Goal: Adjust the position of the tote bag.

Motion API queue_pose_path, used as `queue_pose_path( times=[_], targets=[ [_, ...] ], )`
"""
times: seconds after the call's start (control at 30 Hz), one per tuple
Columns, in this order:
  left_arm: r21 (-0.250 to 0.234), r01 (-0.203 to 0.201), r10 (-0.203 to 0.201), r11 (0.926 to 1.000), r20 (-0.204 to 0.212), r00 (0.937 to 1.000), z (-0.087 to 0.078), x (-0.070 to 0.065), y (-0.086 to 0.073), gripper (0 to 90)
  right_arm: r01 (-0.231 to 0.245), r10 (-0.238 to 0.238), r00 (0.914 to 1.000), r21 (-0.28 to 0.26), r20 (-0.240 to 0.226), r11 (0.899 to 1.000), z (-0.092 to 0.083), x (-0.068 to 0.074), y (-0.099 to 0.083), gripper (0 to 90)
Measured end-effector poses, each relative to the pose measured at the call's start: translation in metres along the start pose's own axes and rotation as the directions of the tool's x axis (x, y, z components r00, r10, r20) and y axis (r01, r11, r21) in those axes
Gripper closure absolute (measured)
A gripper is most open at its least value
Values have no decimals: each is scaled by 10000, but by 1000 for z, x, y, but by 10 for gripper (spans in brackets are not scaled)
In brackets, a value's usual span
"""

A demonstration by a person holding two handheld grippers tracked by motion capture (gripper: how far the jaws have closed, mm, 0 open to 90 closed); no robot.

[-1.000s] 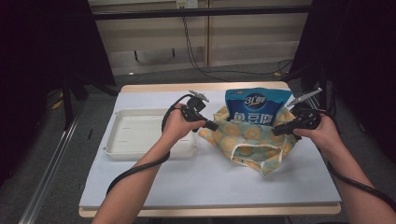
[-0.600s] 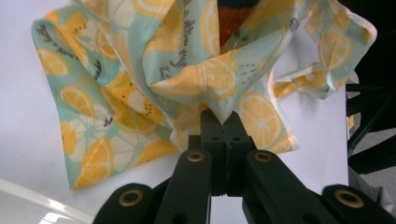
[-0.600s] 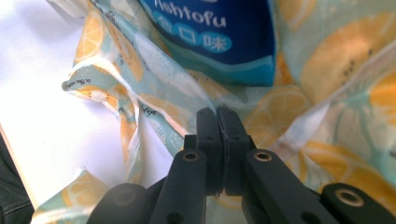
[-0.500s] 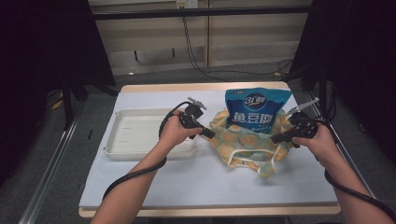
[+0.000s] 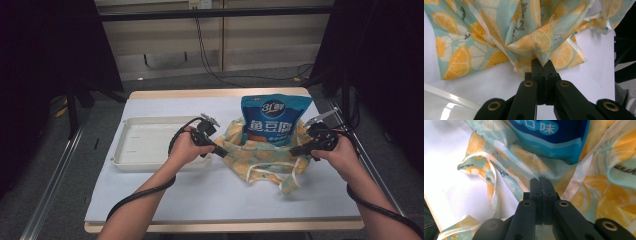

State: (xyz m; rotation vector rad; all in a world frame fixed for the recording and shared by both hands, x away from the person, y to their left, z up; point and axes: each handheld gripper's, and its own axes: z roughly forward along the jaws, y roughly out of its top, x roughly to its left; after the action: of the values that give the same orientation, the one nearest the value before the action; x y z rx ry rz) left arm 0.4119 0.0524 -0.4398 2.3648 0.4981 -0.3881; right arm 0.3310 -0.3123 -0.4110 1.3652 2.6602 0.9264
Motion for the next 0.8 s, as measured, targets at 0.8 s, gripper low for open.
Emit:
queue_pose_path(
  times=[0.8],
  targets=[
    [-935,423,-405,9947,211,9990,-15,3,-3,615,49,-50,10000,231,26,9997,3,0,-8,898]
  ],
)
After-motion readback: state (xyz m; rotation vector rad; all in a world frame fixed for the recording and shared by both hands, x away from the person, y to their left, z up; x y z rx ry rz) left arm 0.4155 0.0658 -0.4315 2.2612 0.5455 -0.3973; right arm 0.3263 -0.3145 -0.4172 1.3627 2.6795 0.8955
